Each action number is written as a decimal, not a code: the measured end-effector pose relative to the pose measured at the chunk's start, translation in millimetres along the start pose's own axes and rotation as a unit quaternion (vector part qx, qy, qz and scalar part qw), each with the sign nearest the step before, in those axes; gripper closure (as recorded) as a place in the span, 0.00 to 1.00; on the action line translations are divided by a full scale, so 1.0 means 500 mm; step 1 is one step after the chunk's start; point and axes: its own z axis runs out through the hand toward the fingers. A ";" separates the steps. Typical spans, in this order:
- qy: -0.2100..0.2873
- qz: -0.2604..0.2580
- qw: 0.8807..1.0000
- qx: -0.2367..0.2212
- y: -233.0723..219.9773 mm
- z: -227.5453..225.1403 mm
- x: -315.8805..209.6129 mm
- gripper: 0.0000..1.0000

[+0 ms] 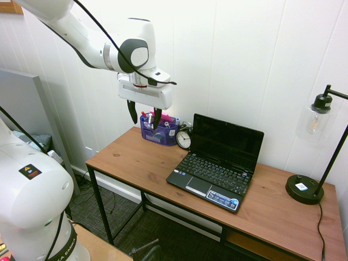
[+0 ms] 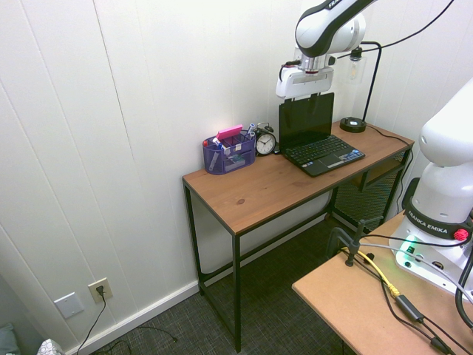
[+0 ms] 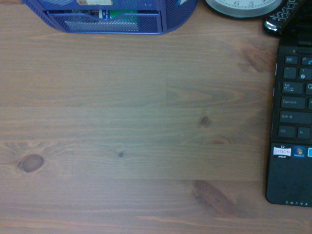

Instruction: Close the laptop lid

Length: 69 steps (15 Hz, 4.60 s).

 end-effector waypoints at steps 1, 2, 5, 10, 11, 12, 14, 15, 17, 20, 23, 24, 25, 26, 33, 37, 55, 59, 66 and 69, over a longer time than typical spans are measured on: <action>0.000 0.000 1.000 -0.001 0.000 0.001 0.000 0.00; 0.003 0.006 1.000 -0.005 0.000 0.001 0.000 0.00; 0.028 0.018 0.999 -0.003 -0.013 -0.006 0.023 0.00; 0.079 0.037 0.996 0.001 -0.046 -0.054 0.163 0.00; 0.088 0.042 0.995 0.001 -0.046 -0.064 0.196 0.00; 0.096 0.047 0.994 -0.001 -0.046 -0.072 0.228 0.00; 0.108 0.061 0.992 0.000 -0.046 -0.084 0.295 0.00; 0.113 0.068 0.991 0.003 -0.047 -0.082 0.330 0.00; 0.121 0.084 0.989 0.004 -0.045 -0.067 0.396 0.00; 0.137 0.102 0.985 0.007 -0.035 -0.038 0.470 0.00; 0.139 0.119 0.983 0.006 -0.032 -0.003 0.526 0.00; 0.138 0.125 0.982 0.005 -0.031 0.008 0.541 0.00; 0.138 0.129 0.982 0.005 -0.031 0.018 0.553 1.00; 0.137 0.133 0.982 0.005 -0.032 0.028 0.565 1.00; 0.126 0.148 0.981 -0.002 -0.022 0.084 0.605 1.00; 0.121 0.153 0.981 -0.002 -0.010 0.096 0.616 1.00; 0.091 0.151 0.984 -0.010 0.016 0.117 0.620 1.00; 0.084 0.153 0.985 -0.013 0.029 0.102 0.607 1.00; 0.059 0.163 0.985 -0.021 0.089 0.121 0.537 1.00; 0.040 0.170 0.984 -0.031 0.121 0.174 0.500 1.00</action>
